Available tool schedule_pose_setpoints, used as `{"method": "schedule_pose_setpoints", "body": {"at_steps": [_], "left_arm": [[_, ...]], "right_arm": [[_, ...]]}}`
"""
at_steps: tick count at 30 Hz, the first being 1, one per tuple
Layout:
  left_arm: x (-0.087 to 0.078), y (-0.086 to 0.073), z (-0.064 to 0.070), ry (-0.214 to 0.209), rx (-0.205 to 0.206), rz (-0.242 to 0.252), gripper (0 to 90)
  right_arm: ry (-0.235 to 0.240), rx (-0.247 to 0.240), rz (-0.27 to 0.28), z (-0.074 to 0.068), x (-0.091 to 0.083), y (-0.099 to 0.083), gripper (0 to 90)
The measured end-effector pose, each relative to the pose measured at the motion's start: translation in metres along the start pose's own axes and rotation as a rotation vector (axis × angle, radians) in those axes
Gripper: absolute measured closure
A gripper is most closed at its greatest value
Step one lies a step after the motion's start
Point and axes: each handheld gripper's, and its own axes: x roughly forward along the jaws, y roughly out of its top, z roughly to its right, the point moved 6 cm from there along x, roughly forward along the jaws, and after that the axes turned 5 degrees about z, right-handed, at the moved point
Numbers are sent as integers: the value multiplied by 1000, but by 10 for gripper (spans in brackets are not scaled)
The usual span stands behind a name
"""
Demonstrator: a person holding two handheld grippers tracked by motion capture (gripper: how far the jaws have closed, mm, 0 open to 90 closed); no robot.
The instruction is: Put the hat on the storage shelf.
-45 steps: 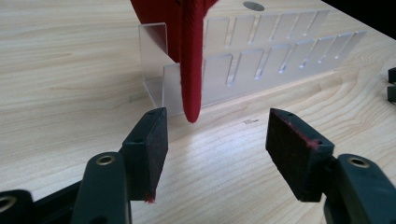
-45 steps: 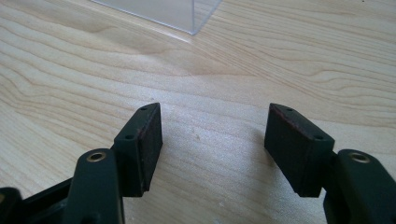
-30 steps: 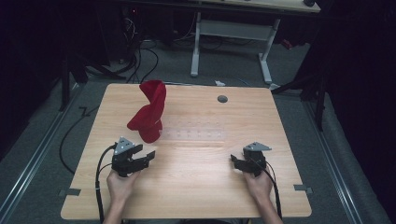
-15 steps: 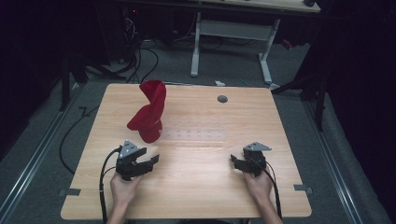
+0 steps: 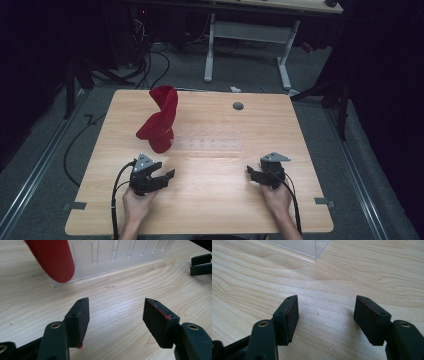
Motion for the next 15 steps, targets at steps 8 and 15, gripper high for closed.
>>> {"method": "schedule_pose_setpoints", "body": {"at_steps": [8, 15], "left_arm": [[5, -10, -2, 13, 12, -22, 381], [11, -19, -5, 30, 35, -40, 375]], "right_arm": [[0, 0, 0, 0, 0, 0, 368], [-1, 0, -1, 0, 0, 0, 368]]}}
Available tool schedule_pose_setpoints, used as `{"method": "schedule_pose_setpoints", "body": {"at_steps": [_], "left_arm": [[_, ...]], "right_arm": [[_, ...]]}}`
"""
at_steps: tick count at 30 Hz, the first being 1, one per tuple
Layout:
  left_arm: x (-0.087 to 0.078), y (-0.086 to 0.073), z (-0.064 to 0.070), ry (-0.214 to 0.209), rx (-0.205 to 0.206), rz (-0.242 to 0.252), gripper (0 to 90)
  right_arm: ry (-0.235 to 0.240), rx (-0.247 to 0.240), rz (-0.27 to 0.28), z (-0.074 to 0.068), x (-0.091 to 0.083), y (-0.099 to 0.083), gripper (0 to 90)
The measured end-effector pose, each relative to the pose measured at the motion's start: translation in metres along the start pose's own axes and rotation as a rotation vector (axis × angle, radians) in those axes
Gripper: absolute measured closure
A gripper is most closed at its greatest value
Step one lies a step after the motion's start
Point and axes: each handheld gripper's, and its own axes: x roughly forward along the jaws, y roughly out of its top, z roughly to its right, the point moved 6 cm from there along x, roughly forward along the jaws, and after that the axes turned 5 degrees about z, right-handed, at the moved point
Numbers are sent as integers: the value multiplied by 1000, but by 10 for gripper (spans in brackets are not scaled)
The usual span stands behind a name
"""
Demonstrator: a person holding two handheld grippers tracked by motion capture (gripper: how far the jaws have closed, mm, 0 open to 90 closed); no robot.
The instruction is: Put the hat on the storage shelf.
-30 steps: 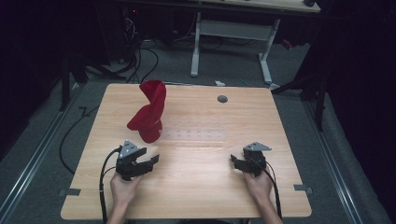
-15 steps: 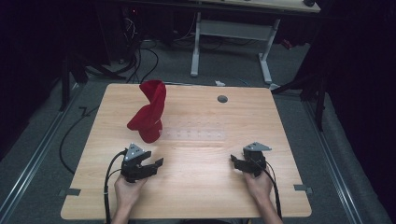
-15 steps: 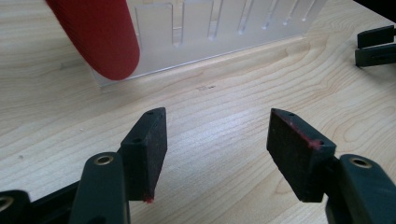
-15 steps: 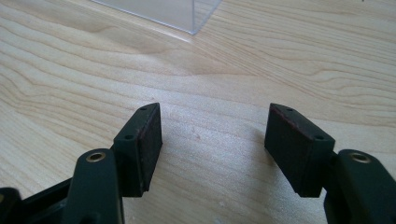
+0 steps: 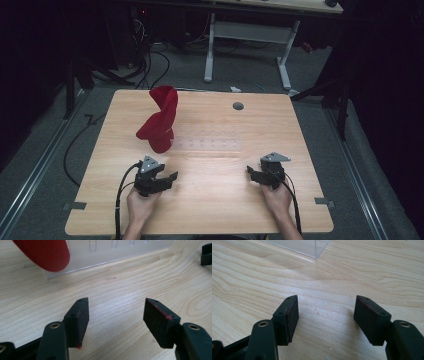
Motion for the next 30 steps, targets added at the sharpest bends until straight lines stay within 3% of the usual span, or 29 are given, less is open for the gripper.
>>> {"method": "schedule_pose_setpoints", "body": {"at_steps": [8, 22, 30], "left_arm": [[7, -5, -4, 25, 13, -1, 373], [16, -21, -10, 96, 138, -13, 360], [17, -22, -10, 105, 137, -18, 307]], "right_arm": [[0, 0, 1, 0, 0, 0, 368], [0, -2, 1, 0, 0, 0, 368], [0, -2, 1, 0, 0, 0, 368]]}}
